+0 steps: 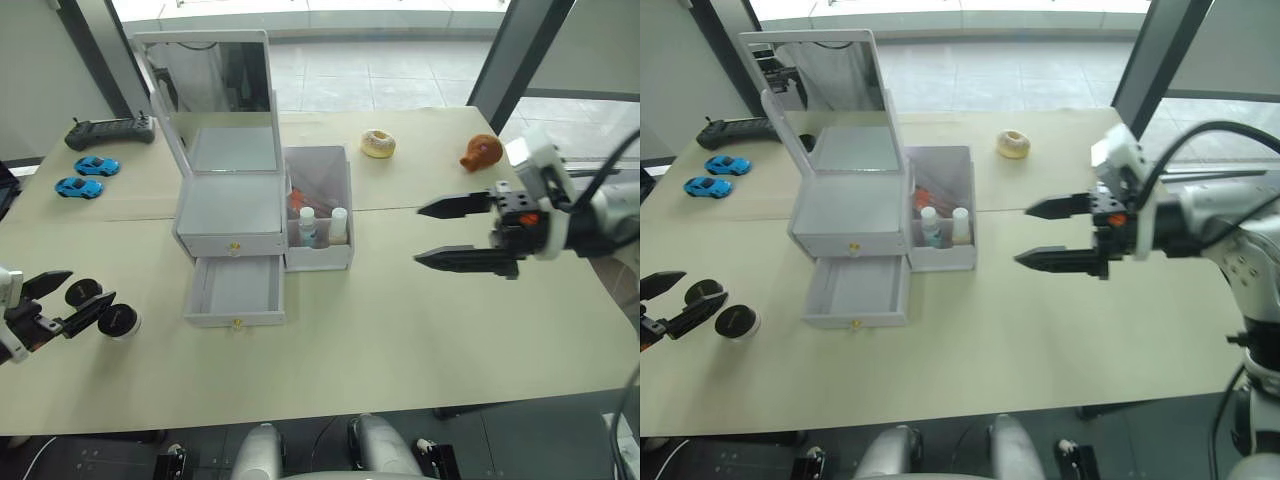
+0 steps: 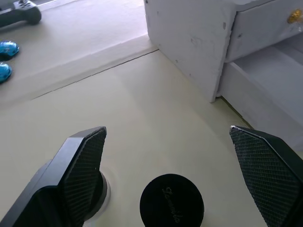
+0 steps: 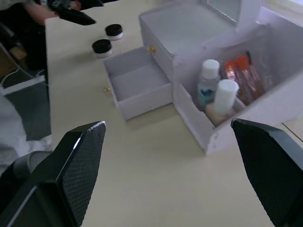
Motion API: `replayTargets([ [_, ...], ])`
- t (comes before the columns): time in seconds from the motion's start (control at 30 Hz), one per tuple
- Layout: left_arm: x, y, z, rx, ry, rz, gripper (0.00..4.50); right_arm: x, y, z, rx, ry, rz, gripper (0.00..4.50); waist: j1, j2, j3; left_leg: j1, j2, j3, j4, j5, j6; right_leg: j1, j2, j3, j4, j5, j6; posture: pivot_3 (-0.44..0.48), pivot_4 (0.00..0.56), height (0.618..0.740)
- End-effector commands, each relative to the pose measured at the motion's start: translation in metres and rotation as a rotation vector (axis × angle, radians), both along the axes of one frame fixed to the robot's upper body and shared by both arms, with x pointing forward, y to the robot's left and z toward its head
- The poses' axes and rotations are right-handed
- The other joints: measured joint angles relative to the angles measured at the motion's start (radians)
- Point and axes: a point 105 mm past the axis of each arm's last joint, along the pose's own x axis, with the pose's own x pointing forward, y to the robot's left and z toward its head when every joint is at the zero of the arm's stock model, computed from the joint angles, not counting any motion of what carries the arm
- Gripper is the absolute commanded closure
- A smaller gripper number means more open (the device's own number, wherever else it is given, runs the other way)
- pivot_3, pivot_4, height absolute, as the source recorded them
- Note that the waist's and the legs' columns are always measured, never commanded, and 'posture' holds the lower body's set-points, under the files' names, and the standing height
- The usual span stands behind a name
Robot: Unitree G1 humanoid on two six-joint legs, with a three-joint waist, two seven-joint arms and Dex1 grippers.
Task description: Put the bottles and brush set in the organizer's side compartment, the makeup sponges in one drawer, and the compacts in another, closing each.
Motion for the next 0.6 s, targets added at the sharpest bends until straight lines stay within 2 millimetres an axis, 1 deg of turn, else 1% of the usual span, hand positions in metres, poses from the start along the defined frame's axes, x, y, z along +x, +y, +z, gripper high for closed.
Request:
replayTargets([
  [0.03,-0.015,0.000,0.007,0.020,-0.030,0.095,0.01,0.000,0.011,0.014,-0.033,-0.049,0.105,0.00,0.001,-0.001,-0.001,0.000,0.000,0.000,0.000,0.000,0.000,0.000,0.000,0.000,0.000,0.000,0.000,0.000,0.150,0.740],
  [0.1,-0.026,0.004,-0.001,0.006,-0.013,0.165,0.01,0.001,0.018,0.021,-0.047,-0.085,0.155,0.00,0.004,-0.001,-0.001,0.000,-0.001,0.000,0.001,0.000,0.000,0.000,-0.001,-0.001,0.000,0.001,-0.001,0.000,0.150,0.740],
  [0.2,-0.047,0.013,-0.017,-0.015,0.024,0.243,0.01,0.006,0.025,0.028,-0.067,-0.164,0.175,0.00,0.007,-0.002,-0.001,0.000,-0.001,0.000,0.001,0.000,0.000,0.000,-0.001,-0.002,-0.001,0.000,-0.002,0.000,0.150,0.740],
  [0.33,-0.064,0.021,-0.028,-0.058,0.055,0.323,0.01,0.009,0.030,0.035,-0.068,-0.212,0.169,0.00,0.010,-0.003,-0.002,-0.001,-0.001,0.000,0.001,0.000,0.000,-0.001,-0.002,-0.002,-0.001,-0.002,-0.005,0.000,0.150,0.740],
  [0.43,-0.065,0.022,-0.033,-0.073,0.053,0.341,0.01,0.012,0.031,0.036,-0.078,-0.226,0.142,0.00,0.011,-0.003,-0.002,-0.001,-0.001,0.000,0.001,0.000,0.000,-0.001,-0.002,-0.002,-0.001,-0.003,-0.007,0.000,0.150,0.740],
  [0.5,-0.062,0.015,-0.033,-0.034,0.017,0.286,0.01,0.011,0.031,0.036,-0.080,-0.211,0.136,0.00,0.011,-0.003,-0.002,-0.001,-0.001,0.000,0.001,0.000,0.000,-0.001,-0.002,-0.002,-0.001,-0.003,-0.008,0.000,0.150,0.740],
  [0.6,-0.053,0.017,-0.036,-0.060,-0.022,0.304,0.01,0.007,0.029,0.033,-0.099,-0.155,0.136,0.00,0.012,-0.003,-0.002,-0.001,-0.002,0.000,0.001,0.000,0.000,-0.001,-0.002,-0.002,-0.001,0.001,-0.014,0.000,0.150,0.740],
])
